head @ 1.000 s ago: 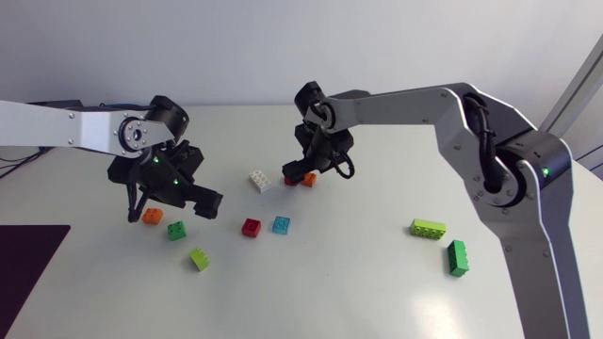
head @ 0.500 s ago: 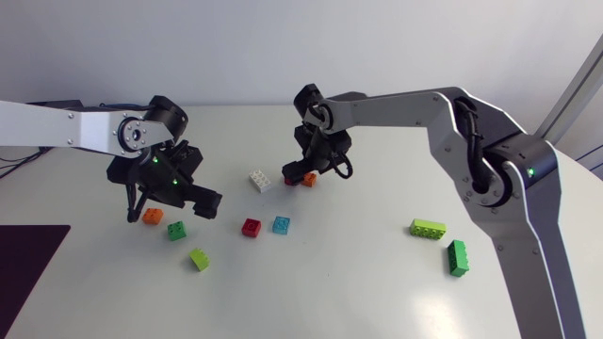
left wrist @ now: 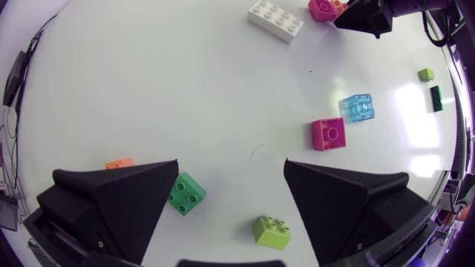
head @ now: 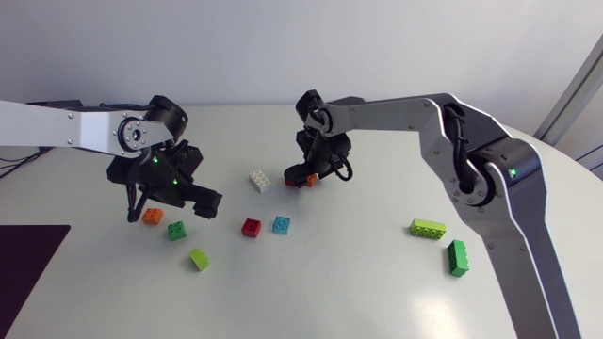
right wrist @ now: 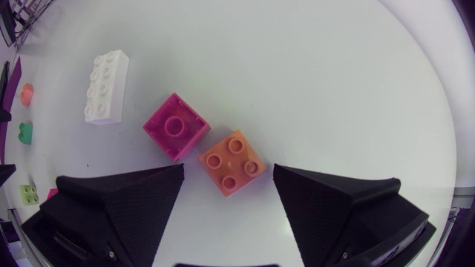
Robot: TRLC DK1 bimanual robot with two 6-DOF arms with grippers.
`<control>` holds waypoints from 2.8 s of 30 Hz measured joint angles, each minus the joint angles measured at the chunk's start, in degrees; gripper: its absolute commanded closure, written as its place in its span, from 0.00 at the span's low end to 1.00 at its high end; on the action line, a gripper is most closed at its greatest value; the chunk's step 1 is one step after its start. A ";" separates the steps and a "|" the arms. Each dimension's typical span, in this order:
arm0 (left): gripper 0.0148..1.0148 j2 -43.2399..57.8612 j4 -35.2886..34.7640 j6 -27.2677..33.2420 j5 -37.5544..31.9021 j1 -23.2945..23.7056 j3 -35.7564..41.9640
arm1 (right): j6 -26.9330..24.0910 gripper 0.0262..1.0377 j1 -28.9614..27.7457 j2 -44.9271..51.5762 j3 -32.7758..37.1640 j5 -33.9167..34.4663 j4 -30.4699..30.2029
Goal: Sort duplo bricks by size, large to the right and small to the left
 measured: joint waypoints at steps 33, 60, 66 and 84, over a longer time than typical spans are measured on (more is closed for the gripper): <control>0.03 -1.99 0.42 -0.04 0.02 -1.29 -2.08 | -1.36 0.98 5.75 -25.81 -34.14 -1.62 4.55; 0.03 -2.36 0.37 -0.04 0.00 -1.55 -1.46 | -1.53 0.09 10.51 -27.71 -30.36 -3.32 -0.31; 0.05 9.09 0.22 -0.74 0.00 -3.89 13.31 | -1.55 0.09 7.30 -30.36 -30.97 -3.32 -1.16; 0.06 27.32 -3.85 -3.30 -0.44 -10.16 33.90 | -2.64 0.09 4.59 -36.63 -37.94 -3.34 -1.20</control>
